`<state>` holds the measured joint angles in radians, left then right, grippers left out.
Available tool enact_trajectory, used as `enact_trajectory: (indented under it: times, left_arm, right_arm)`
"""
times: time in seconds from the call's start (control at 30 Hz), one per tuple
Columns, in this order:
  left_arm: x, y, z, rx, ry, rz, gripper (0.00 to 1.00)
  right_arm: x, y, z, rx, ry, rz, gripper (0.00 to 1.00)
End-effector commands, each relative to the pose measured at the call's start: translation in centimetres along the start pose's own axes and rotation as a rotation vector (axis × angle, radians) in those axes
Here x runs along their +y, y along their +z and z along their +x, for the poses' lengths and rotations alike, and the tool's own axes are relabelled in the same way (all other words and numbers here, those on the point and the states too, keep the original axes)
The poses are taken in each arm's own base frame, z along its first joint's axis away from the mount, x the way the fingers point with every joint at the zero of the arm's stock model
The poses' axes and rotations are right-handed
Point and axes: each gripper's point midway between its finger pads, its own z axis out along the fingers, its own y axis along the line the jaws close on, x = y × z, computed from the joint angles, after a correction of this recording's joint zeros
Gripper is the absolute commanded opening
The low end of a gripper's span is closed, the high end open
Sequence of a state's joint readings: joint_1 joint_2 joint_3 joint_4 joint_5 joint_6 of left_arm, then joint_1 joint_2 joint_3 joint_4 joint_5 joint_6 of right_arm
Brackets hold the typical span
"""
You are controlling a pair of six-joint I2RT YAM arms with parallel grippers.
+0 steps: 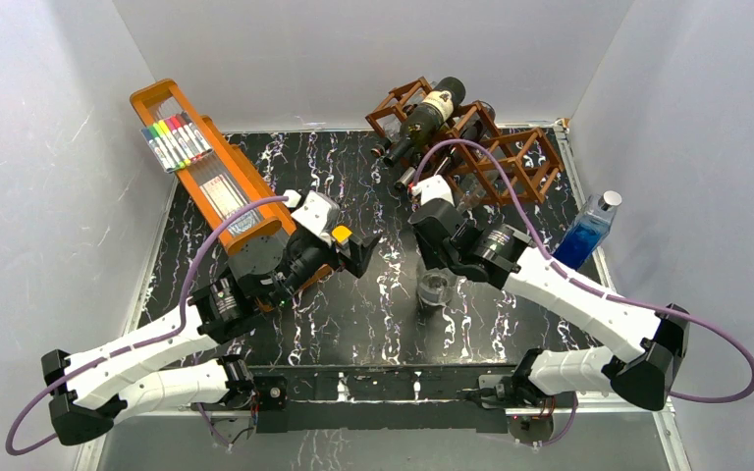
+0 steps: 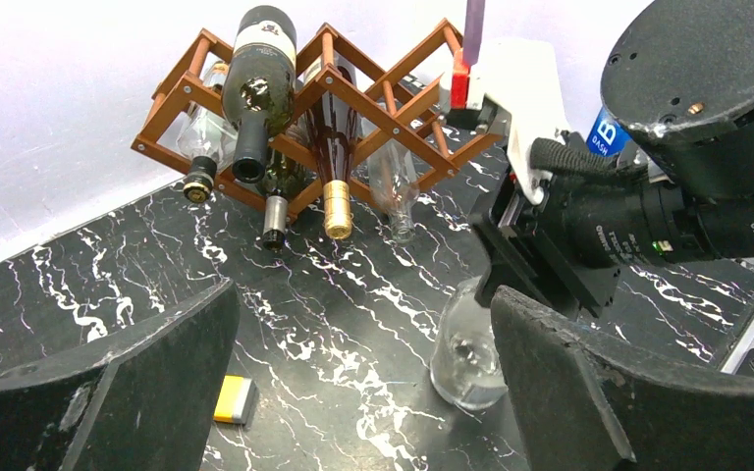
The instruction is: Take the wine bottle off the wine rack
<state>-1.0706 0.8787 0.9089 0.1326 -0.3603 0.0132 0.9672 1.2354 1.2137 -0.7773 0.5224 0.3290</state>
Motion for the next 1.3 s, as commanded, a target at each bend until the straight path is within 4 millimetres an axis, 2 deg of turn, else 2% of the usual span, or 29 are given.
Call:
enact_trajectory:
  times: [0.0, 0.27, 0.47, 0.97, 1.27]
  left_arm:
    - [0.0, 0.1, -0.5, -0.013, -0.021, -0.012, 0.98]
    - [-0.4, 0.4, -0.4, -0.007, -0.015, 0.006, 0.98]
    - [-0.3, 0.0, -0.4, -0.009, -0.009, 0.011, 0.98]
    - [-0.7, -1.1, 0.2, -0.01, -0.045, 0.047, 0.98]
    - [-0.6, -1.7, 0.1, -0.022, -0.042, 0.058, 0.98]
  right_arm:
    - [-4.8, -3.4, -5.9, -0.221, 0.151, 0.157, 0.0]
    - [-12.7, -2.9, -6.0, -0.2, 0.349, 0.235, 0.0]
    - [-17.1, -2.8, -5.9, -0.196, 0.42, 0.342, 0.0]
    - [-24.2, -3.0, -5.5, -0.217, 0.544, 0.509, 0.0]
    - [-26.6, -1.8, -5.5, -0.198, 0.564, 0.54, 0.0]
